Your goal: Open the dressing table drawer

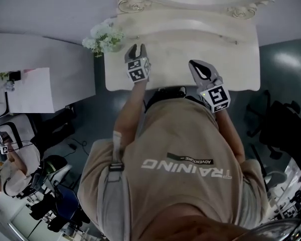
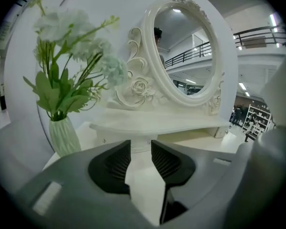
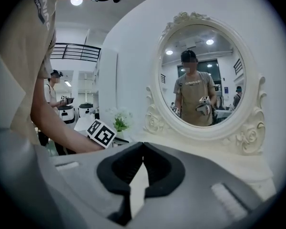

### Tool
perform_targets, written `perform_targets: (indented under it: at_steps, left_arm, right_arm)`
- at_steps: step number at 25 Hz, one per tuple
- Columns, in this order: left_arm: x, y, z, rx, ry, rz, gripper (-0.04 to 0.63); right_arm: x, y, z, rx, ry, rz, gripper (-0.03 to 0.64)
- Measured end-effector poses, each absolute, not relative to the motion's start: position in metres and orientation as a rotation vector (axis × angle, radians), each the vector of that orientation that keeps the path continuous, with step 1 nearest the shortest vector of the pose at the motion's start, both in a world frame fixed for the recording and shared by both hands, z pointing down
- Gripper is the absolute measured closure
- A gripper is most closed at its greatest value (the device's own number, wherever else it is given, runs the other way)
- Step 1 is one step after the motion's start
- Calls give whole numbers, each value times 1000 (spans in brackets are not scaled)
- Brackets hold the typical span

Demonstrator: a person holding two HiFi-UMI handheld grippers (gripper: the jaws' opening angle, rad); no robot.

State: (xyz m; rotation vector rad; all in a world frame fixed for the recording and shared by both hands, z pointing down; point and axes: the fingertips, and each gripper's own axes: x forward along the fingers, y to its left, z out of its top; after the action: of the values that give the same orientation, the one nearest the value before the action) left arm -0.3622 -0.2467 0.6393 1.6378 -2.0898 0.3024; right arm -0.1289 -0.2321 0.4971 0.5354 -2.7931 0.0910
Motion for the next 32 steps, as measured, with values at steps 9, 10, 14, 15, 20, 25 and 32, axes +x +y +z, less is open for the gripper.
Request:
perform_targets:
  at_steps: [9,10,14,15,20,25,32]
  left_arm:
    - [-393,-282,698,1560,-2003,407,437]
    - [-396,-284,702,1554,-2000,416,437]
    - [-405,-290,713,1530,-1998,438,439]
    - [-406,-291,714,1528,-1998,436,439]
    - [-405,-300,715,1521,-2008,427,440]
    - [-404,-299,713,1519,-2023,468,486]
    - [-400,-290,712,1516,-2022,495,492]
  right_arm:
    - [-125,-243,520,634,-2714,164,614]
    - [-125,-244,522,640,-2705,166,614]
    - [-128,-249,533,645,-2671,181,614]
    - [-129,-250,535,648,-2666,189,614]
    - [-128,-252,543,659,-2638,206,614]
    - [-125,-252,548,660,-2627,217,614]
    - [-122,-255,552,651,-2630,224,614]
